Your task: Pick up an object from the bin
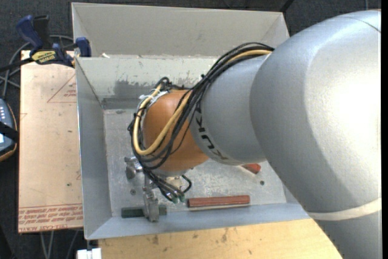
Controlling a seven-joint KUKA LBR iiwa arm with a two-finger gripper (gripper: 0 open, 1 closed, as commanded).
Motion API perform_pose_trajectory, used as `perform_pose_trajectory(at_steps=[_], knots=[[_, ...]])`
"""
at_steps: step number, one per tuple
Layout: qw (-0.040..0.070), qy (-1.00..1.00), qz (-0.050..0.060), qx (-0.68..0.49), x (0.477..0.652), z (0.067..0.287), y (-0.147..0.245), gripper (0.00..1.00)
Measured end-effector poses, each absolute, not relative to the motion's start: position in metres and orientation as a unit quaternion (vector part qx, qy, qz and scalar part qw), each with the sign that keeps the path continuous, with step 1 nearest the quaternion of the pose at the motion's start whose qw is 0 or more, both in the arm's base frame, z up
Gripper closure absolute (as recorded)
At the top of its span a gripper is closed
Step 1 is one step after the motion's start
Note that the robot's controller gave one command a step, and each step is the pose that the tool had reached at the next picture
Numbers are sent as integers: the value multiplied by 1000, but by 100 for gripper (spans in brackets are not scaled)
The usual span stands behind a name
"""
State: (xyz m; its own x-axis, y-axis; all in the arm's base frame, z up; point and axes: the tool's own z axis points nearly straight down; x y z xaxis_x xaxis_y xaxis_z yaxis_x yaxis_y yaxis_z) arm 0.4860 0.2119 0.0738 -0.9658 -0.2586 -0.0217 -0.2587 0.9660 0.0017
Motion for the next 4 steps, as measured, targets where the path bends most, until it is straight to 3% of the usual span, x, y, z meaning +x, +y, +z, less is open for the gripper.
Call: perform_pose_trajectory(at_steps=[1,2,3,4], knots=[[11,991,2,-135,486,74,213,0],[4,997,2,-76,488,72,186,0],[12,982,1,-189,485,76,206,0],[9,984,2,-176,488,73,203,0]])
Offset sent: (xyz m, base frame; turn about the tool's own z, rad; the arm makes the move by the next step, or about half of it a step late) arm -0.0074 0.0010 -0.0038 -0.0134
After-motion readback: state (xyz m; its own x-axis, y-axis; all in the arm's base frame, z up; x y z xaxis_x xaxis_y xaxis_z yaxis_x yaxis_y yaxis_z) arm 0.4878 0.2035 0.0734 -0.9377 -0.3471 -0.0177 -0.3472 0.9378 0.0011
